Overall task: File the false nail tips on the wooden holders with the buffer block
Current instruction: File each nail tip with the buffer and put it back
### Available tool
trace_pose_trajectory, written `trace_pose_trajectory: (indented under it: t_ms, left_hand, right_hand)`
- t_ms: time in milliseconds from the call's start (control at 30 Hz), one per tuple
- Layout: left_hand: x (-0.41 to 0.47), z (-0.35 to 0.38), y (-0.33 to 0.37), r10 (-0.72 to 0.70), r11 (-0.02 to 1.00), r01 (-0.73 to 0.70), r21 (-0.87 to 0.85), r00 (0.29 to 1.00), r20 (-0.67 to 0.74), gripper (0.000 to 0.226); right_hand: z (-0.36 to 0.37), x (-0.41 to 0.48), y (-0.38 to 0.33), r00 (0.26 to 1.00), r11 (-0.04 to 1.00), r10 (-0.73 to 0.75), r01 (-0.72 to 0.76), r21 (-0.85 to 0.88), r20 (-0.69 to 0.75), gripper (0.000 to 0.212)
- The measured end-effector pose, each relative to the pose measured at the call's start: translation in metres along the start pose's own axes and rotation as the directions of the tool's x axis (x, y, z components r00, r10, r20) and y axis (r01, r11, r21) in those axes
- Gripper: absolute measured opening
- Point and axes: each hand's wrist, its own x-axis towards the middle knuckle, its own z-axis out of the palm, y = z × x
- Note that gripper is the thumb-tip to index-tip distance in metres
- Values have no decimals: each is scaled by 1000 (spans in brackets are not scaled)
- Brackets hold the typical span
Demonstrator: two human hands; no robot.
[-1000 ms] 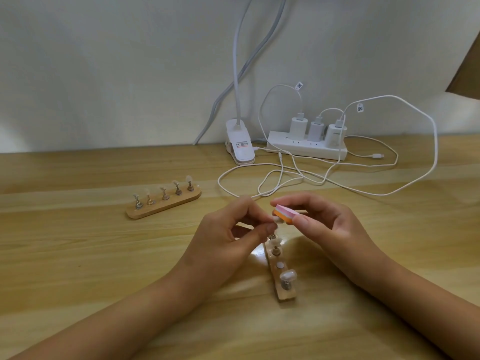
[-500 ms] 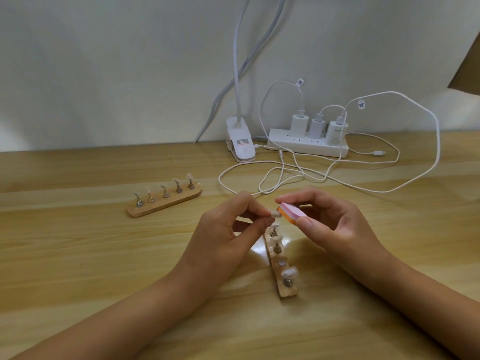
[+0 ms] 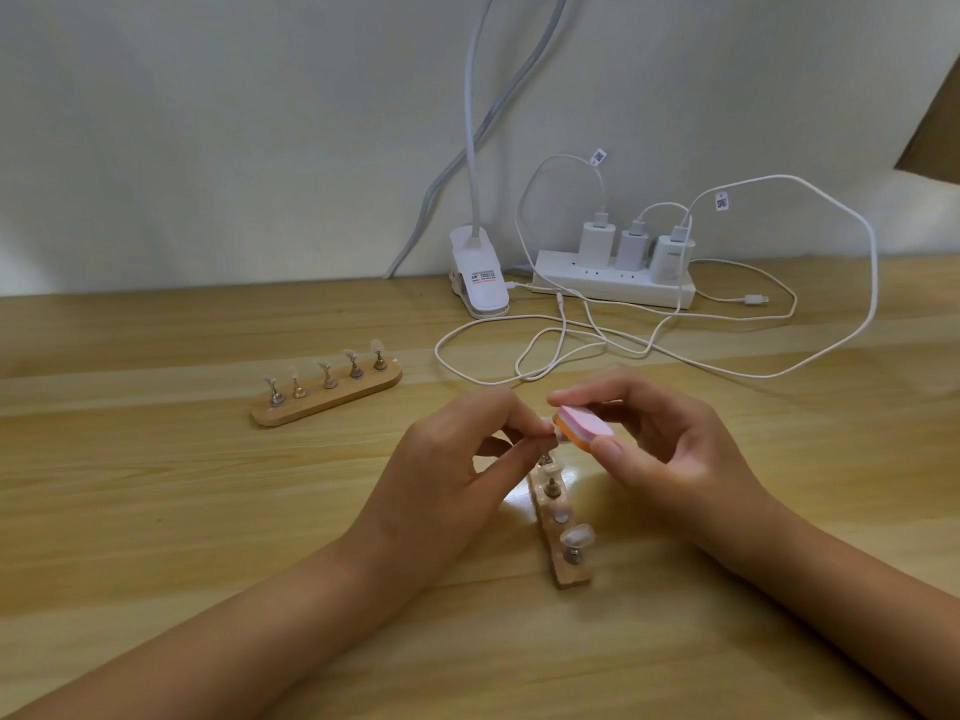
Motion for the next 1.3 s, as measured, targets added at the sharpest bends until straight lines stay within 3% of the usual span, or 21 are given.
trace_pose_trajectory:
  t_ms: [67, 167, 267, 400, 500, 633, 767, 867, 1000, 1133, 1233, 1300]
  left_hand:
    - [0, 0, -2, 1, 1000, -1, 13, 1000, -10, 13]
    - [-1, -2, -4, 51, 993, -53, 105, 998, 22, 6]
    - [1, -6, -7, 187, 952, -201, 233, 979, 81, 13]
    - [3, -11, -11, 246, 917, -258, 305, 966, 76, 19]
    - [3, -12, -13, 264, 910, -276, 310, 961, 81, 18]
    - [3, -13, -15, 326, 881, -343, 328, 939, 107, 17]
    - [2, -12, -14, 414, 835, -426, 348, 903, 112, 11]
    - [1, -11, -13, 433, 836, -452, 311, 891, 132, 6]
    - [1, -10, -11, 321, 918, -333, 217, 943, 90, 8]
    - [6, -12, -10, 171, 979, -172, 107, 985, 26, 16]
    - [9, -15, -10, -77, 995, 76, -64, 997, -18, 19]
    - [11, -17, -9, -273, 928, 256, -272, 962, -24, 21]
  right_hand:
    - [3, -2, -1, 997, 996, -72, 73, -48, 11, 31]
    - [1, 1, 3, 1000, 996, 6, -8, -86, -22, 27]
    - [-1, 0, 3, 1000, 996, -11, 12, -91, 12, 29]
    - [1, 0, 4, 999, 993, -33, 36, -116, 31, 32]
    - [-2, 1, 7, 1000, 989, -1, 3, -146, 13, 33]
    - [2, -1, 5, 997, 985, -59, 68, -157, 58, 35]
    - [-2, 2, 8, 999, 987, 36, -31, -159, 28, 32]
    - [0, -2, 5, 997, 991, -37, 46, -126, 70, 35]
    - [-1, 1, 7, 1000, 996, 1, -2, -87, -9, 34]
    - [-6, 5, 5, 985, 993, 108, -101, 57, -136, 37]
    - [-8, 8, 7, 967, 986, 154, -137, 95, -203, 39]
    - [-9, 9, 8, 963, 983, 168, -147, 108, -211, 38]
